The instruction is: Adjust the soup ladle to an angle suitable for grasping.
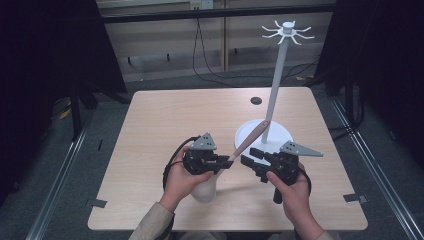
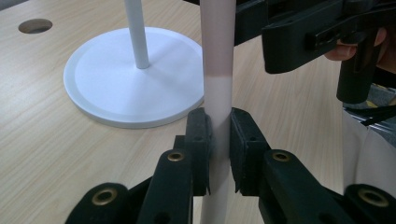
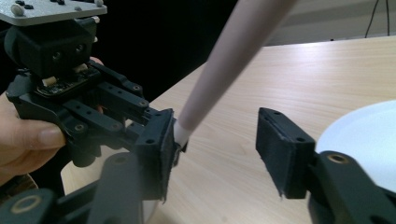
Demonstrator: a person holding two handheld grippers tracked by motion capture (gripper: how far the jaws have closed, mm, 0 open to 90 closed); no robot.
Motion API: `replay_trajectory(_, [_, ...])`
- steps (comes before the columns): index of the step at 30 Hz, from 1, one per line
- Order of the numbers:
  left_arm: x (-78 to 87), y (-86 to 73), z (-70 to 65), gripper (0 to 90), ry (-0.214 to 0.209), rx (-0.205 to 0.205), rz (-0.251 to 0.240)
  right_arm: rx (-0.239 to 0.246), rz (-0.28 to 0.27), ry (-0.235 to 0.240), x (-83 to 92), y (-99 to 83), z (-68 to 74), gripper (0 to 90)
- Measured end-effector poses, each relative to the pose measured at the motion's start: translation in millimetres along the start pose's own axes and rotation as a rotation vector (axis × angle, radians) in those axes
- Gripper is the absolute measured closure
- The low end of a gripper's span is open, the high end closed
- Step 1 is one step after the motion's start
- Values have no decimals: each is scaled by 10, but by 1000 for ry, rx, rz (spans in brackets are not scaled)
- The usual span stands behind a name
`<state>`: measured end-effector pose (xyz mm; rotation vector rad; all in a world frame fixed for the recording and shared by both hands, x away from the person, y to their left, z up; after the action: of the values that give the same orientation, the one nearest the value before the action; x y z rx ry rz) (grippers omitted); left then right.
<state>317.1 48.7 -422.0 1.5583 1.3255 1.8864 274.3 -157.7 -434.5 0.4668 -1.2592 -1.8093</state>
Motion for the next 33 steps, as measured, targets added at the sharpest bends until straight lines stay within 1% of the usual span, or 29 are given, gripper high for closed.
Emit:
replay_trajectory(2, [-12,6,-14,790,-5,1,-8,22,9,-5,-28,18,28,519])
replay_trajectory(4, [-24,9,-32,790,-9,2,-16,-11,-17,20,-42,38,31,539])
replay_trajectory(5, [-27,12,-43,790,-11,1,-15,-16,-22,16,-45,49,30,566])
replay_trajectory(6, [-28,15,-51,790,-4,-6,-8,-17,-26,21,-46,58,29,594])
replay_trajectory(8, [-41,19,-70,790,-12,1,-20,-21,-35,31,-53,72,30,617])
replay_trajectory(9, [-41,21,-70,790,-15,1,-25,-30,-41,25,-52,78,30,674])
replay_trajectory(10, [-41,22,-70,790,-15,2,-30,-28,-47,24,-46,80,23,695])
replay_trajectory(12, [-45,26,-85,789,-8,-3,-33,-58,-66,46,-43,84,17,723])
replay_trajectory(14, [-55,25,-96,789,0,-13,-32,-63,-72,56,-43,91,27,748])
replay_trajectory(16, [-70,25,-111,788,-8,-7,-44,-88,-86,86,-44,99,51,779])
replay_trajectory(17, [-73,28,-116,788,-10,1,-42,-73,-89,84,-49,105,63,781])
replay_trajectory(18, [-76,31,-118,787,-20,9,-57,-52,-87,80,-55,117,74,781])
replay_trajectory(19, [-72,35,-115,786,-23,18,-69,-50,-89,83,-54,129,83,782])
replay_trajectory(22, [-40,55,-101,779,-18,28,-88,-57,-98,88,-39,167,77,783])
replay_trajectory(24, [-17,58,-81,732,-34,55,-98,-54,-113,92,-30,191,82,783])
replay_trajectory(25, [-9,52,-76,724,-35,60,-93,-33,-106,81,-21,210,79,783])
replay_trajectory(26, [-3,43,-72,698,-23,53,-81,-19,-102,75,-14,224,80,782])
replay_trajectory(28, [-7,19,-65,594,-13,56,-68,2,-99,64,3,254,69,782])
replay_trajectory(29, [-5,1,-61,575,-8,54,-66,8,-104,66,5,265,60,782])
replay_trajectory(30, [-5,-19,-54,552,-3,47,-64,5,-103,62,15,277,53,782])
replay_trajectory(31, [-8,-39,-49,507,1,44,-63,9,-105,60,20,290,45,782])
replay_trajectory(32, [-4,-61,-43,487,12,38,-60,15,-99,56,30,305,42,782])
replay_trajectory(33, [-3,-85,-33,468,18,41,-64,26,-93,52,36,321,41,782])
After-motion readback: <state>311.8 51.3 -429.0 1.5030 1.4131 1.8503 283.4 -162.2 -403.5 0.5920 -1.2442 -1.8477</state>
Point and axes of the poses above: each handheld gripper's, and its own axes: x roughly backward along the jaws, y roughly out of its top, z roughly to its left, the point moved 3 cm from there along -x, roughly forward along the jaws, and after that the axes turned 9 degrees about y, right-handed, at the moved point
